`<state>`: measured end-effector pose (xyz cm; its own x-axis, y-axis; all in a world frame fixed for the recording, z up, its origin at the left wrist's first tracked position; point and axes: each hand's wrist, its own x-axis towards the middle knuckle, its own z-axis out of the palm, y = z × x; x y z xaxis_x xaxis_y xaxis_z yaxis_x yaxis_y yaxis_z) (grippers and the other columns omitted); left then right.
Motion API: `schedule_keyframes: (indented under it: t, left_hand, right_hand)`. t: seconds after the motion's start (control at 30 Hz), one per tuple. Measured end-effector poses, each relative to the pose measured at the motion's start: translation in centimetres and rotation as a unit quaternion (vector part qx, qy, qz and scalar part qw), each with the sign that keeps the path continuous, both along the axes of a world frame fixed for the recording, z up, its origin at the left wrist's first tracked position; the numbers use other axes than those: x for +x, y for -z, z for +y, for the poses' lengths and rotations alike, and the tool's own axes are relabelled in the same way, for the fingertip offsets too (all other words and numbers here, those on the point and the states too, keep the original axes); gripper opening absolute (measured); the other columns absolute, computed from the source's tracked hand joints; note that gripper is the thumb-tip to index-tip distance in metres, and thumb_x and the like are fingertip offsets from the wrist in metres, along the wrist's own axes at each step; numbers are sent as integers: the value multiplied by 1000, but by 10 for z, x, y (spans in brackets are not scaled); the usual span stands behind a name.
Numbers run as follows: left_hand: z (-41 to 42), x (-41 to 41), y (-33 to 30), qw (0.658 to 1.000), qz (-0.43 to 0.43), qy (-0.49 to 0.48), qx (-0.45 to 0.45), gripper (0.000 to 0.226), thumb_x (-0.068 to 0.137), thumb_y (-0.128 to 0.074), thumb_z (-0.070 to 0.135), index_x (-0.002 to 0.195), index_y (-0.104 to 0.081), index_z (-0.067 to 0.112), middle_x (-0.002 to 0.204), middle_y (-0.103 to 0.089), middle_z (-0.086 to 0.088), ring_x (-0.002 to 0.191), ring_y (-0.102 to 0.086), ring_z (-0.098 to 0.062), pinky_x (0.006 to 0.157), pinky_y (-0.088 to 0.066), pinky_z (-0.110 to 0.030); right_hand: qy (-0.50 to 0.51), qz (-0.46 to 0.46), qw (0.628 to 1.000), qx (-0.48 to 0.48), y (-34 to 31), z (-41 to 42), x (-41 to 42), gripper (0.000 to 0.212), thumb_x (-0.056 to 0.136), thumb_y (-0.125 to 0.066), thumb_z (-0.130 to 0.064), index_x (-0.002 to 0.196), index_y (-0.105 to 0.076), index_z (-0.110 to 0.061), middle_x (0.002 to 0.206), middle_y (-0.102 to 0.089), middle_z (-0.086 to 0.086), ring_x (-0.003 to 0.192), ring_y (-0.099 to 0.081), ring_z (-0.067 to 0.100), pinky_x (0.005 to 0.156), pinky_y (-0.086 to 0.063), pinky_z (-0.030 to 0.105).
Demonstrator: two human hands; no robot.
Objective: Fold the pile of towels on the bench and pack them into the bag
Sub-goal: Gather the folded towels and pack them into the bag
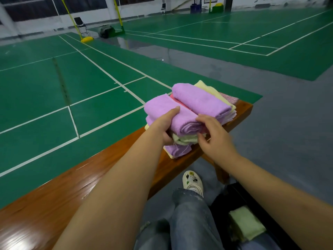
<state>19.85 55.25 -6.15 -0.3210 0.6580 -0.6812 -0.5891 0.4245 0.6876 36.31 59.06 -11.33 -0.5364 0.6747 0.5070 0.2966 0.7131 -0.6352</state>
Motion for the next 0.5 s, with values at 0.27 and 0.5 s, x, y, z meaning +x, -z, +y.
schedule_keyframes:
  t: [0.27,0.5]
  left_hand:
    - [-44,-31,-7,998,-29,29,55,19,81,-68,25,87,-63,8,84,-69,-8,71,-67,-26,68,-57,-39]
    - [-86,-44,-31,983,-64,51,165,23,80,-67,28,96,-65,11,102,-64,-8,86,-62,-25,92,-51,-41]
  right_hand:
    - [12,-63,997,-50,-4,-7,-4,52,85,-53,2,135,-44,-8,137,-46,10,119,-48,25,89,-34,20]
    - [24,67,972,-224,-9,-38,-33,27,100,-42,-32,86,-53,-12,80,-61,8,68,-61,15,60,-48,31]
